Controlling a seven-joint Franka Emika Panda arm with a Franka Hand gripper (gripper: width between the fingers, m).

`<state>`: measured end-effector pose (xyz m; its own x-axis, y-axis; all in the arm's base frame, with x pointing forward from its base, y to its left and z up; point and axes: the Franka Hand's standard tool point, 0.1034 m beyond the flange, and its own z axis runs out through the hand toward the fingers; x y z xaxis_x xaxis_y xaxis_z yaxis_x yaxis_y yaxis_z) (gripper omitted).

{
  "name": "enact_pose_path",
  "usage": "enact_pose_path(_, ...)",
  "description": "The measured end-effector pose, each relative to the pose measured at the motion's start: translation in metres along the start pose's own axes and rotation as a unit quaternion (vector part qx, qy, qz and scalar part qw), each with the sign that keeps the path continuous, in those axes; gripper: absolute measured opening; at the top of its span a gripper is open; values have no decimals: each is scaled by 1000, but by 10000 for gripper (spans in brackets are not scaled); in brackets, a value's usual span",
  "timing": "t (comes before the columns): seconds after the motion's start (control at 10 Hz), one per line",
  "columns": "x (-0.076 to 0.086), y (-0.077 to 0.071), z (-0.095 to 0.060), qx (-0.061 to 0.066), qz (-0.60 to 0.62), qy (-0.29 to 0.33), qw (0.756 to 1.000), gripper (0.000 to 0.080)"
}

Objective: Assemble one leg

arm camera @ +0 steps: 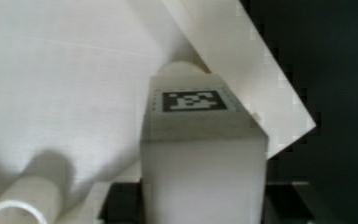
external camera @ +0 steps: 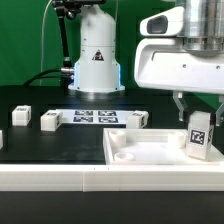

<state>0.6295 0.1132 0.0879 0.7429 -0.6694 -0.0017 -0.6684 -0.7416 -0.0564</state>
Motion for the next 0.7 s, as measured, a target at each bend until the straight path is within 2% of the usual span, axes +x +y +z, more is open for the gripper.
enact_pose_path(0.4,0,2,0,-4,123,-4,992,291)
enact_pose_path(0.6,-1,1,1,-3,123,-4,992,291)
enact_pose_path(0.7,-2,1,1,-3,99,-5,995,484)
